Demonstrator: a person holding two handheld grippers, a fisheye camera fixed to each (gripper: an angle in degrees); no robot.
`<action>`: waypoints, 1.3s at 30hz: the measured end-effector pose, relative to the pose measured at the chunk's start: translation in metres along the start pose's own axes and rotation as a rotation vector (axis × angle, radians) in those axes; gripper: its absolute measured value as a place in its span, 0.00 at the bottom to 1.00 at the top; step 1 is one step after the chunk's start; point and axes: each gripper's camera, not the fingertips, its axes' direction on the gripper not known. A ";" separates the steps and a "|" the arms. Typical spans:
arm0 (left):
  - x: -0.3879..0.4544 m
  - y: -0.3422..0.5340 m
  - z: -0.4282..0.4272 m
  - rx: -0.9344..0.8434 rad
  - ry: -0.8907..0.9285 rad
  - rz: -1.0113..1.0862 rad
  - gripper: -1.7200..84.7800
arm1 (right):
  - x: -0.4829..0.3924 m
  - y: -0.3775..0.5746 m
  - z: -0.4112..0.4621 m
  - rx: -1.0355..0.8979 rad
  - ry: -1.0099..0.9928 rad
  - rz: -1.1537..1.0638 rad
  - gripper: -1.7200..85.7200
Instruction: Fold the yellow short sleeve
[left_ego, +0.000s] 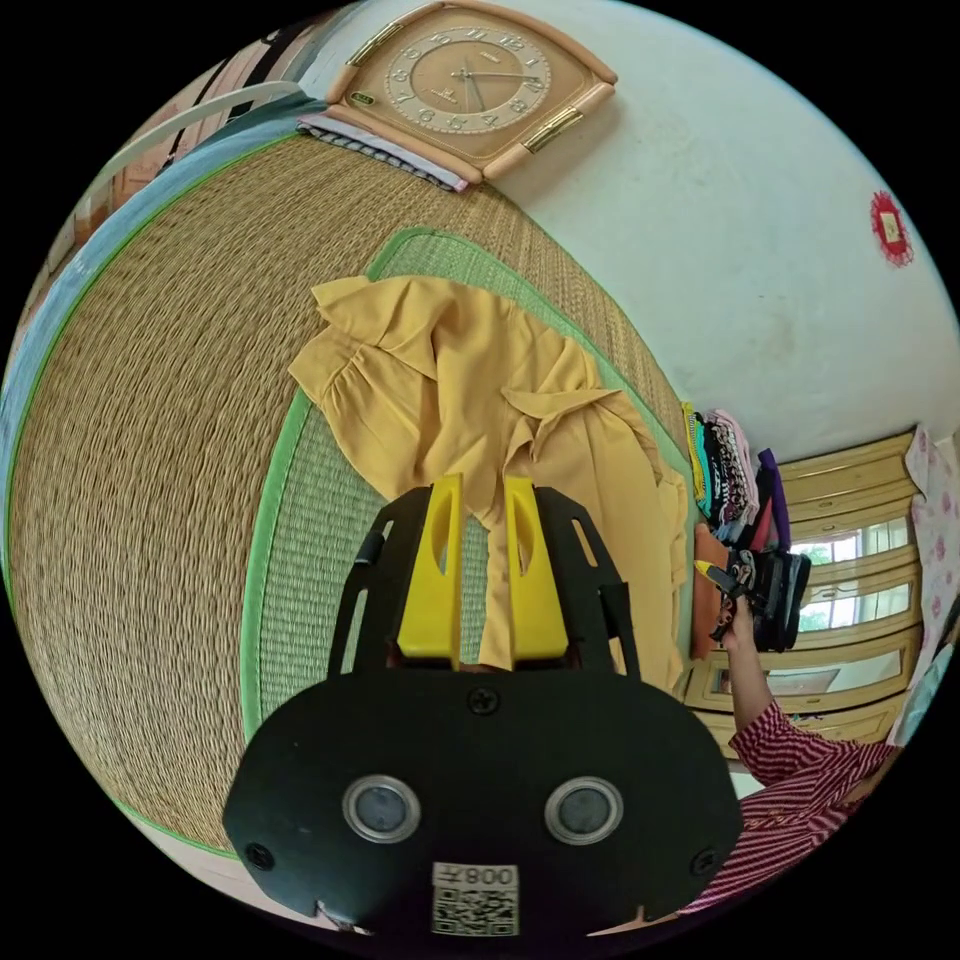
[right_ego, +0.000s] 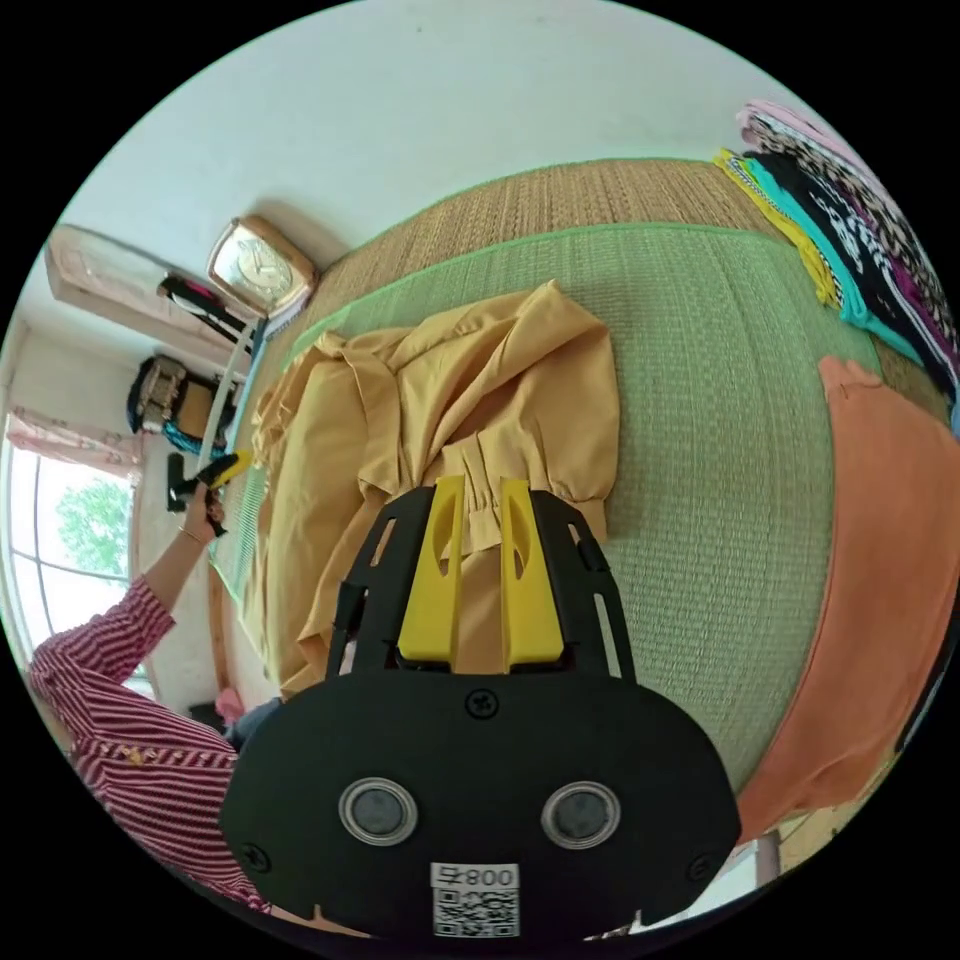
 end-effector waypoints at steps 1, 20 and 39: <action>0.008 -0.005 -0.004 -0.005 -0.023 -0.009 0.11 | -0.009 -0.006 0.011 -0.029 0.057 -0.021 0.11; 0.129 -0.026 -0.078 -0.096 -0.264 0.071 0.04 | -0.002 -0.043 0.069 -0.151 0.208 0.040 0.04; 0.195 0.046 -0.172 0.109 -0.159 0.148 0.05 | -0.004 -0.047 0.041 -0.016 0.300 0.126 0.04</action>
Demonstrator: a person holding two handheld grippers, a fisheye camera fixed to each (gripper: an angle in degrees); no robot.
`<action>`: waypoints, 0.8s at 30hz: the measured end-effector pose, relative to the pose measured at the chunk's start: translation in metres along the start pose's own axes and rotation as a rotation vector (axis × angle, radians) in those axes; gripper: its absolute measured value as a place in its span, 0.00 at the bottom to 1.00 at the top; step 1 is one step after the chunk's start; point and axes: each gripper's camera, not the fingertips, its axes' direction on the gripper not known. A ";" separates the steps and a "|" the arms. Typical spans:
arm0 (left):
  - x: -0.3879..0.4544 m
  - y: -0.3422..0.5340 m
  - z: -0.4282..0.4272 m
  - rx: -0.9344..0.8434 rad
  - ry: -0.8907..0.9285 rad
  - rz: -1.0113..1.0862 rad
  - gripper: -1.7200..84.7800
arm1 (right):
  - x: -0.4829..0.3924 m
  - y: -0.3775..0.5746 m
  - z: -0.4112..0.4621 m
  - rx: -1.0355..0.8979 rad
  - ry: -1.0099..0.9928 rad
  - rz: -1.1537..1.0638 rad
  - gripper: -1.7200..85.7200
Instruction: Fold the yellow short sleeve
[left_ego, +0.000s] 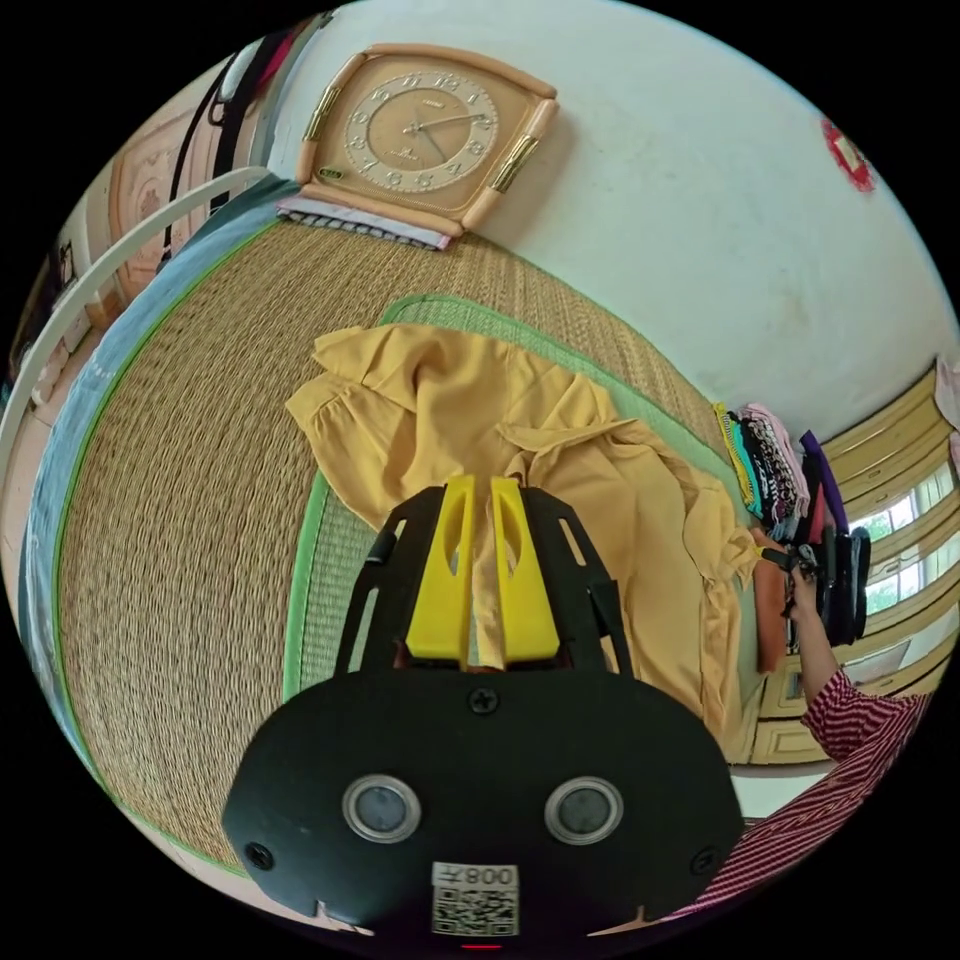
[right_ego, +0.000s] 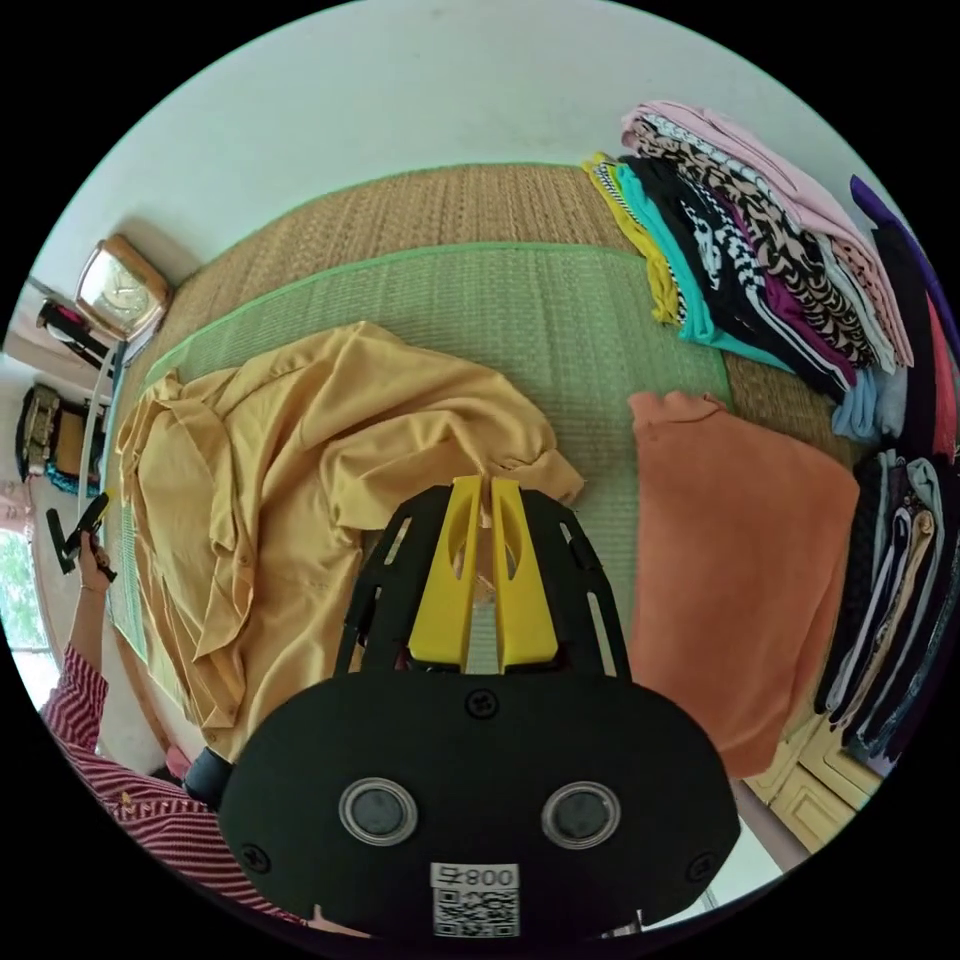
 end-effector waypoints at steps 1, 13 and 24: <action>0.001 -0.003 0.002 -0.019 -0.012 -0.004 0.04 | -0.007 0.003 0.006 -0.001 -0.018 -0.006 0.04; -0.009 0.017 -0.033 -0.023 0.069 -0.032 0.07 | 0.015 0.021 0.026 -0.024 -0.018 0.030 0.05; 0.094 -0.025 -0.031 -0.190 -0.050 0.367 0.16 | -0.118 0.079 0.000 0.139 -0.267 -0.239 0.13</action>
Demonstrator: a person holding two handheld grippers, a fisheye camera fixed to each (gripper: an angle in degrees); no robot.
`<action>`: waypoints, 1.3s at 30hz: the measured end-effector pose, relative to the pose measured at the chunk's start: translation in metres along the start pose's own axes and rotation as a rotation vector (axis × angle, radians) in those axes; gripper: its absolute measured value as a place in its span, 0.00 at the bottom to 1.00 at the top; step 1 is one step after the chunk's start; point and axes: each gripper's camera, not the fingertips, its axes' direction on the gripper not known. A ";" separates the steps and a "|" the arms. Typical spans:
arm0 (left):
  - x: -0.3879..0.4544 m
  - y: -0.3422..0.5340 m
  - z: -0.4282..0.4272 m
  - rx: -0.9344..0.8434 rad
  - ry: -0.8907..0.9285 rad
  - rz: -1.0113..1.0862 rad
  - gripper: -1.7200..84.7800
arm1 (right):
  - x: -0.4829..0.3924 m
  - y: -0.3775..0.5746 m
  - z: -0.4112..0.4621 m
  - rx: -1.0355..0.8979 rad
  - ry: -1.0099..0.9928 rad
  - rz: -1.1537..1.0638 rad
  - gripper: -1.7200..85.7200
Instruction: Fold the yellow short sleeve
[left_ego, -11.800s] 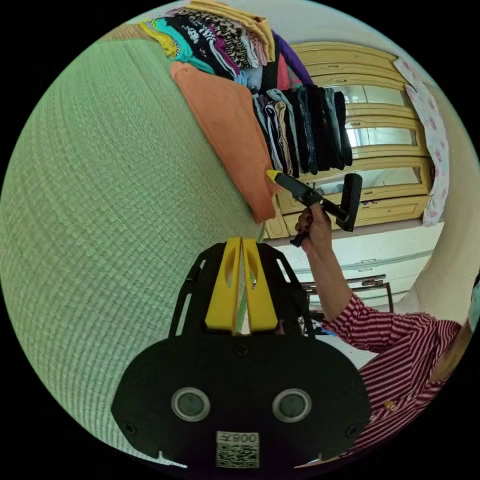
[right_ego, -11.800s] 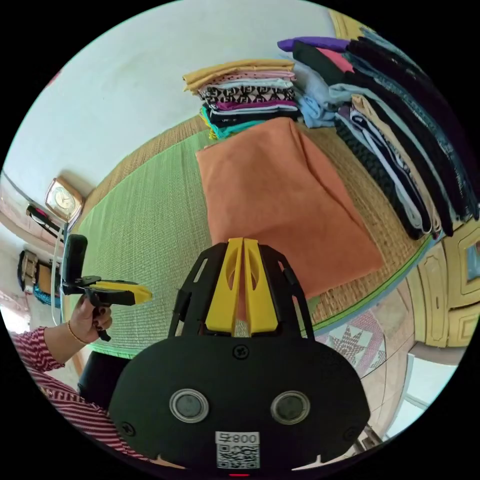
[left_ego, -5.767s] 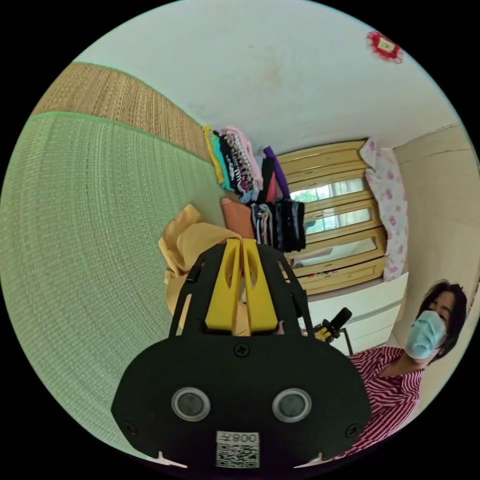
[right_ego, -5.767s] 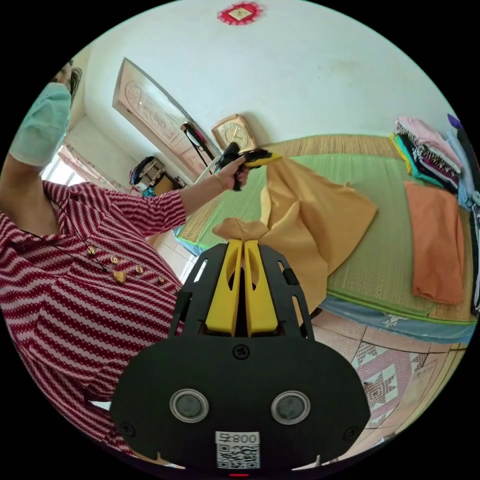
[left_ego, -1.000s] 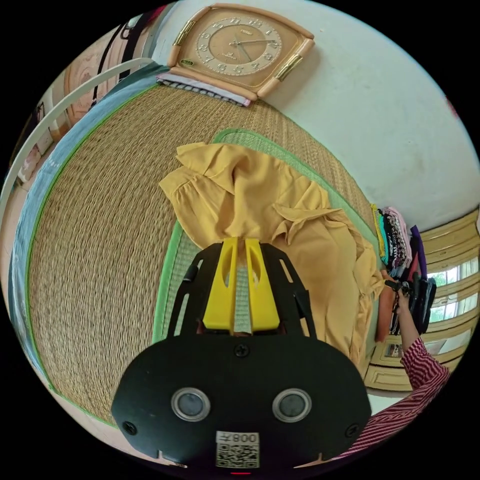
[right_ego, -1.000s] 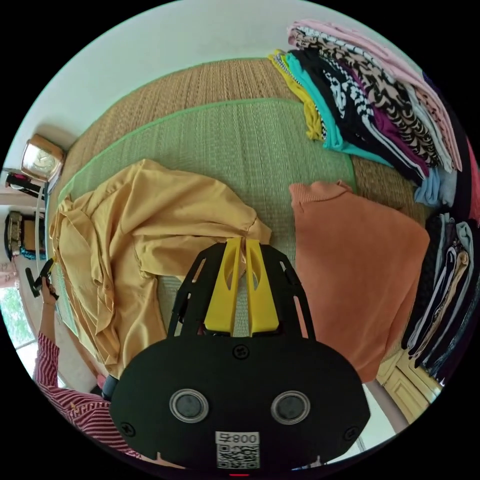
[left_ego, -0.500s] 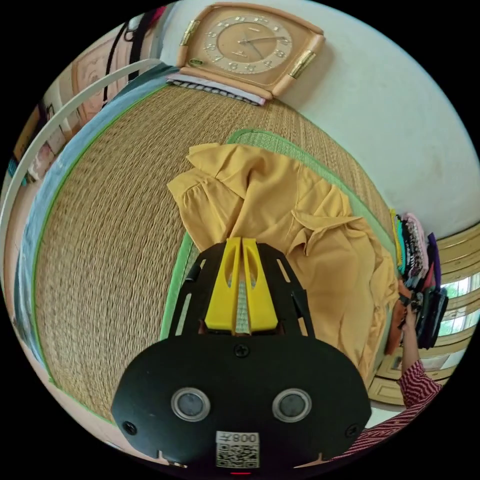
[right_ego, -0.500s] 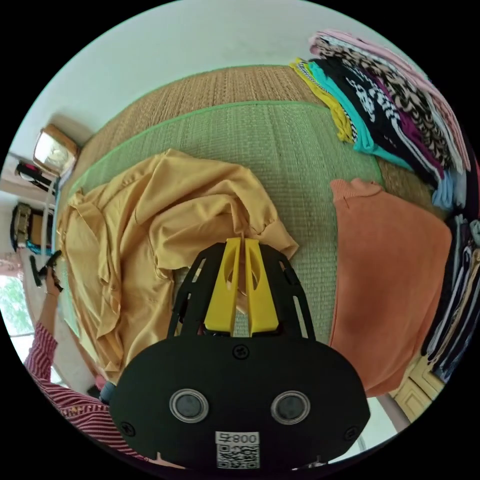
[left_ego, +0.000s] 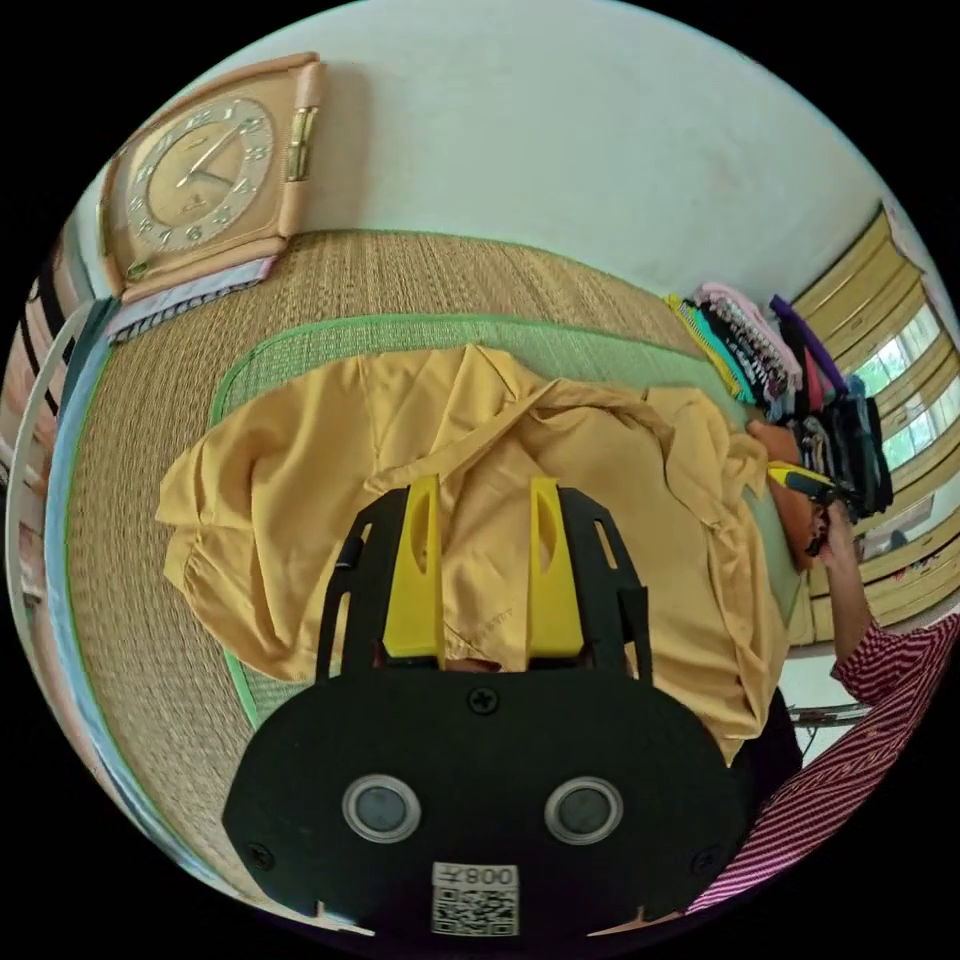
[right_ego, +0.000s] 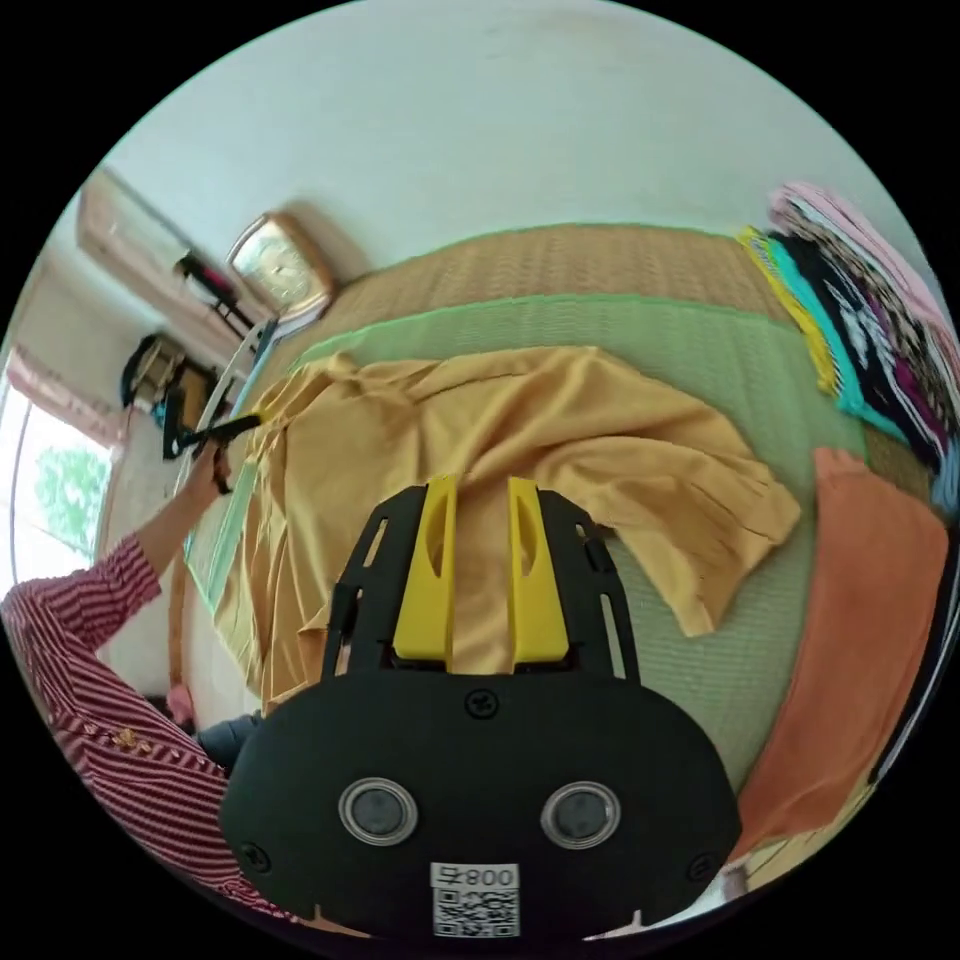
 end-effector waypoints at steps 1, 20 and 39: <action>0.001 -0.007 0.006 -0.060 -0.040 0.010 0.16 | -0.024 -0.002 0.012 -0.017 -0.019 -0.066 0.14; 0.019 -0.043 -0.115 0.112 0.220 0.083 0.04 | -0.019 -0.042 0.046 -0.074 -0.274 -0.152 0.05; -0.044 -0.071 -0.061 0.006 0.337 -0.083 0.09 | 0.092 -0.072 0.093 -0.033 -0.278 0.005 0.04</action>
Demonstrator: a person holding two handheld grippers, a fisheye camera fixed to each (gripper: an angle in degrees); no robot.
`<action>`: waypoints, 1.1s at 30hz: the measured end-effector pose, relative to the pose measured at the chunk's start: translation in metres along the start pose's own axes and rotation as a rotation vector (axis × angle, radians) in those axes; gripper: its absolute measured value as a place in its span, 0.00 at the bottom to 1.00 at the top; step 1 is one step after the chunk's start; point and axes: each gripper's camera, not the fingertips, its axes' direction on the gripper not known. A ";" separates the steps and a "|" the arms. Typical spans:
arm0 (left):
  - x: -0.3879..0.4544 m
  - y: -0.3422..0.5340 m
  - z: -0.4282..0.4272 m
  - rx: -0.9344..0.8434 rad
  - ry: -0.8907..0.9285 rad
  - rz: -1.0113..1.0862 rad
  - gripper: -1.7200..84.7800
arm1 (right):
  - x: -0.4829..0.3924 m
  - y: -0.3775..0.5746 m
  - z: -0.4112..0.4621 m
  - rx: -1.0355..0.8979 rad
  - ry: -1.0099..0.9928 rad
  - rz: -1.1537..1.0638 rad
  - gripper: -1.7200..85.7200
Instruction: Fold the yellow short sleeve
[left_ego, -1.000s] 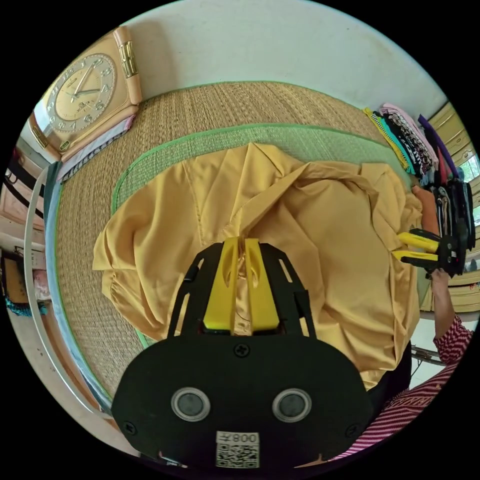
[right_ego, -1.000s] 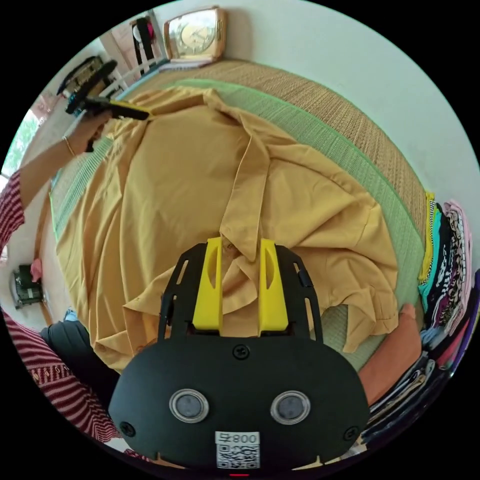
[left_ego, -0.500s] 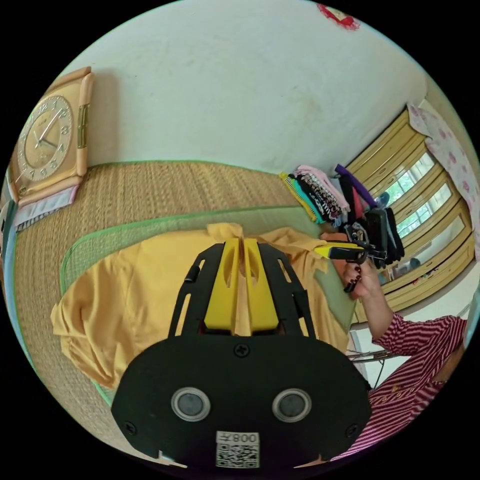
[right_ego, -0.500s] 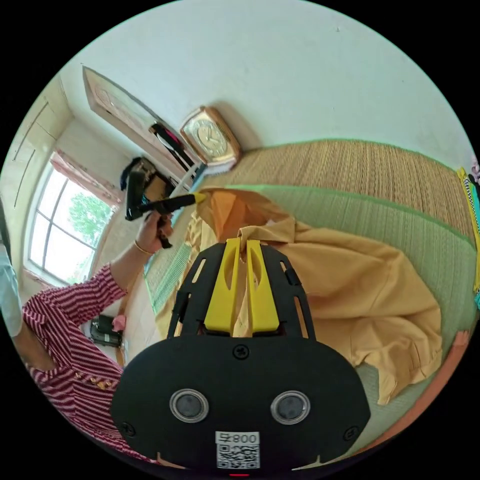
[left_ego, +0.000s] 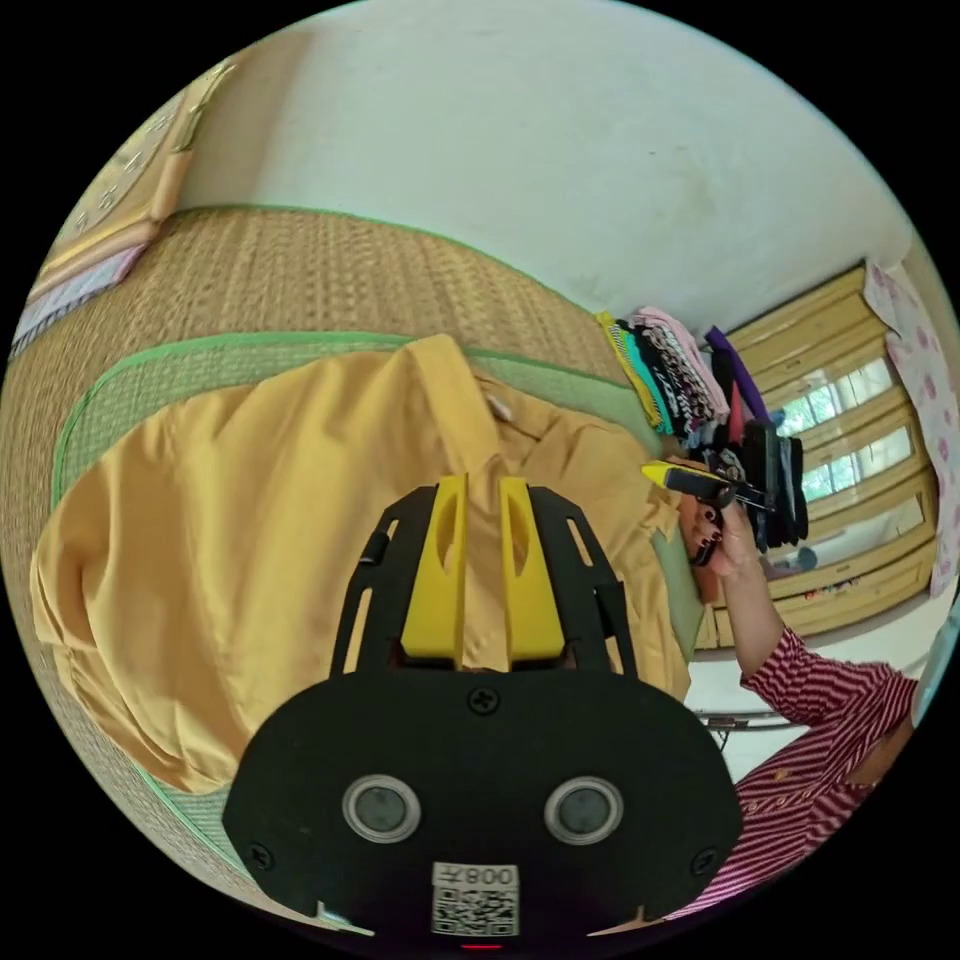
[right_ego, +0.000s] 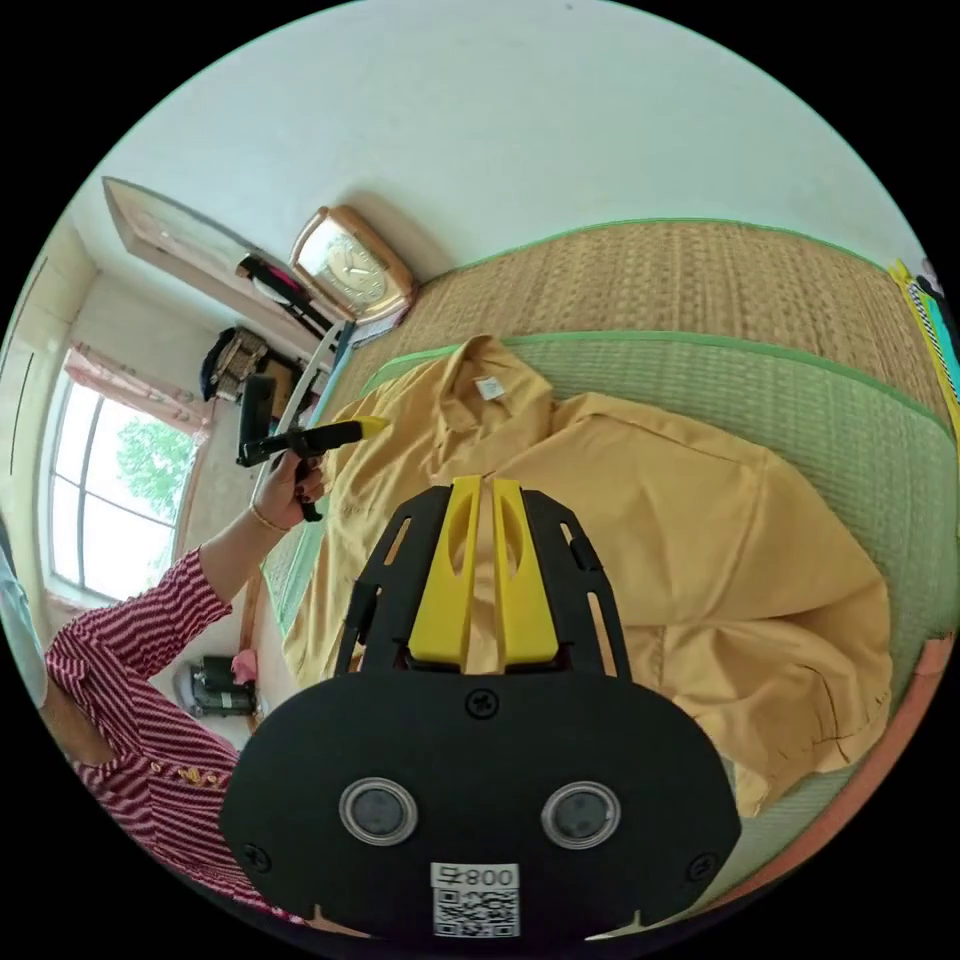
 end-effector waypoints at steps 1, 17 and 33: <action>-0.010 -0.001 -0.001 0.008 -0.002 -0.032 0.08 | 0.011 -0.006 0.003 -0.001 0.035 0.028 0.03; 0.071 -0.037 0.076 -0.150 -0.042 0.269 0.12 | 0.040 -0.054 0.083 -0.097 0.096 0.001 0.04; 0.131 -0.066 0.097 -0.036 -0.151 0.346 0.03 | 0.090 -0.016 0.072 -0.027 0.057 0.112 0.02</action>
